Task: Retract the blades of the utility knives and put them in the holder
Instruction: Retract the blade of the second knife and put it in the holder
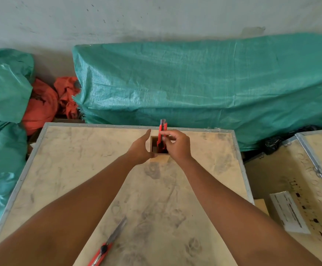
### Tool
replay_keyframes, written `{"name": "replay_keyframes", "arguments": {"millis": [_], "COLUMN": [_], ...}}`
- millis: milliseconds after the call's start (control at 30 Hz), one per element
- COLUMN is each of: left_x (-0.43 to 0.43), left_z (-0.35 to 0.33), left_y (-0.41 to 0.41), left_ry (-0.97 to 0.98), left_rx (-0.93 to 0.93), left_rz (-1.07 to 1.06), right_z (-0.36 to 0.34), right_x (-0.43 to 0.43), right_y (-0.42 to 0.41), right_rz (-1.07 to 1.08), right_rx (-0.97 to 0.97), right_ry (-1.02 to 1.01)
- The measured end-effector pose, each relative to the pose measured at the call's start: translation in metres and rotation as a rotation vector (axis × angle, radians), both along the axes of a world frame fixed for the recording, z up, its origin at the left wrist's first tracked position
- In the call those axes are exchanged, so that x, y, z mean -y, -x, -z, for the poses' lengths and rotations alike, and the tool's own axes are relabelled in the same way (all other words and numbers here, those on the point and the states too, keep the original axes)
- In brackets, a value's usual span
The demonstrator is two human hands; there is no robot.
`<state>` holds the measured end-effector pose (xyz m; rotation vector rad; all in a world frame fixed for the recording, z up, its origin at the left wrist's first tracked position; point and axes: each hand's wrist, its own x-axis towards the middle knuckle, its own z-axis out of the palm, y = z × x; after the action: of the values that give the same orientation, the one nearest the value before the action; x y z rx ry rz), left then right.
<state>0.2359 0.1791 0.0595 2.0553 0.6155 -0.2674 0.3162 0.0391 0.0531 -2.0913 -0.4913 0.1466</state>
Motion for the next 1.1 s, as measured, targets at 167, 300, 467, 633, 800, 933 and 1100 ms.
{"name": "replay_keyframes", "arguments": {"millis": [167, 300, 467, 633, 800, 933, 1100], "left_x": [-0.002, -0.005, -0.003, 0.001, 0.005, 0.005, -0.001], "left_z": [0.018, 0.023, 0.024, 0.021, 0.007, -0.014, -0.036], "left_y": [-0.006, -0.006, -0.005, -0.003, 0.004, 0.021, 0.075], "left_ry": [0.025, 0.045, 0.053, 0.074, 0.075, 0.061, 0.065], "left_rx": [0.025, 0.040, 0.044, 0.067, 0.094, 0.132, 0.175], "left_rz": [0.019, 0.011, -0.015, -0.068, -0.107, -0.145, -0.198], "right_z": [0.016, 0.021, 0.021, 0.018, 0.003, -0.012, -0.026], "right_x": [-0.008, -0.008, -0.006, -0.001, 0.009, 0.014, 0.018], "right_y": [0.001, 0.002, 0.005, 0.008, 0.015, 0.036, 0.088], "right_rz": [-0.044, -0.030, 0.016, 0.079, 0.070, 0.044, -0.004], "right_rx": [0.053, 0.134, 0.149, 0.120, 0.114, 0.123, -0.002], "right_ry": [0.005, -0.009, -0.015, -0.002, -0.008, -0.025, -0.032]}}
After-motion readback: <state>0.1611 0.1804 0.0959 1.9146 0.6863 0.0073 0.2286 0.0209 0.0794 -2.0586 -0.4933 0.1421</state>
